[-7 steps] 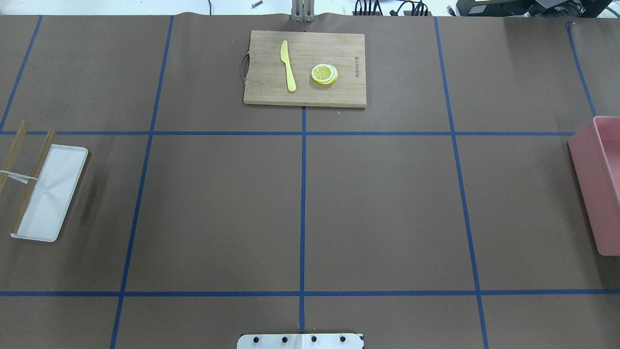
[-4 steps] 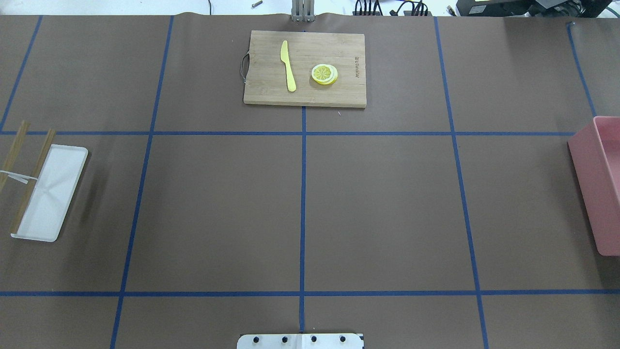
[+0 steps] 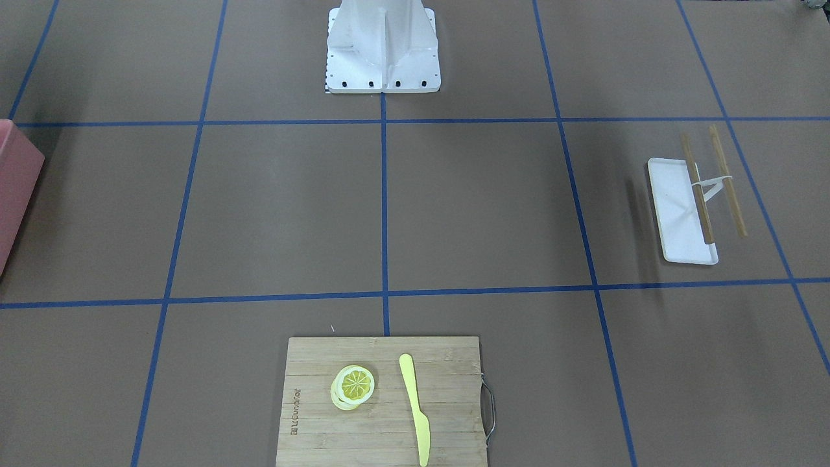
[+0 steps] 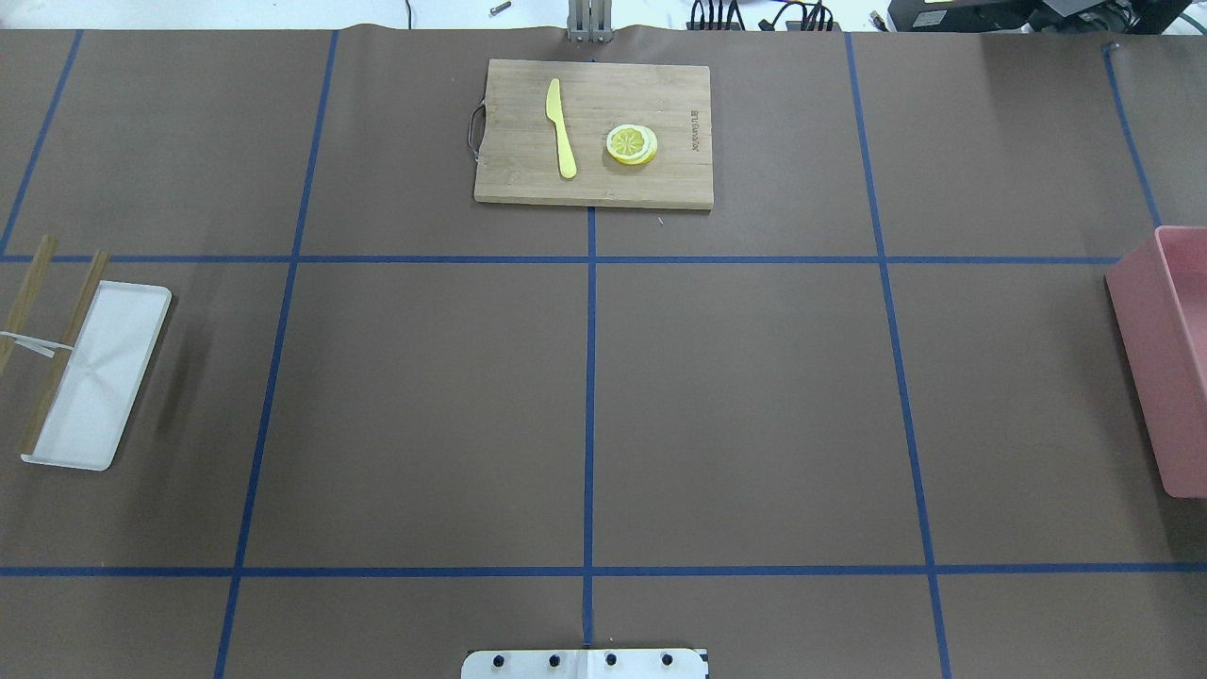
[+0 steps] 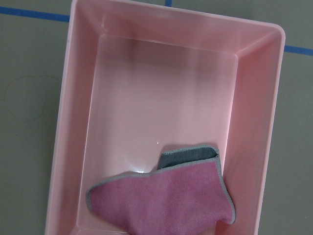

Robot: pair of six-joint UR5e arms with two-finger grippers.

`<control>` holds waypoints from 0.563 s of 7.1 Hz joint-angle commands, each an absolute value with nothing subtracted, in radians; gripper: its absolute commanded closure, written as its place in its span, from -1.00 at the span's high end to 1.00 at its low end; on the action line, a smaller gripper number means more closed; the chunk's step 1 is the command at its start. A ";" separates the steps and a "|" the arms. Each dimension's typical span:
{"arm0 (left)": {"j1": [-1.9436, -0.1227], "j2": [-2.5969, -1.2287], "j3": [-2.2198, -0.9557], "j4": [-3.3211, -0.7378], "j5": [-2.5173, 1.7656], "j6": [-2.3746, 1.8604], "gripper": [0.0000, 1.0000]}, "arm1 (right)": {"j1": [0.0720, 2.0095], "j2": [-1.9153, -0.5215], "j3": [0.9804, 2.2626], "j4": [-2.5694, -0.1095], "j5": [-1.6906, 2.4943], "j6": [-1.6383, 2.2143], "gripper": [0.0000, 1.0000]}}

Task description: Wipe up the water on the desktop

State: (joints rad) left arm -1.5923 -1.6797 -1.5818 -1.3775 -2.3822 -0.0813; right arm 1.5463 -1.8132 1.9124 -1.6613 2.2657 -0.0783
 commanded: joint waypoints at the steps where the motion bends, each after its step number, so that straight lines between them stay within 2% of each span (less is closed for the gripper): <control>1: -1.592 -1.678 -1.583 -1.378 -2.382 -0.080 0.97 | 1.546 -1.812 1.910 -1.661 2.266 -0.078 1.00; 4: -1.592 -1.678 -1.578 -1.378 -2.382 -0.081 0.97 | 1.546 -1.812 1.913 -1.661 2.267 -0.078 1.00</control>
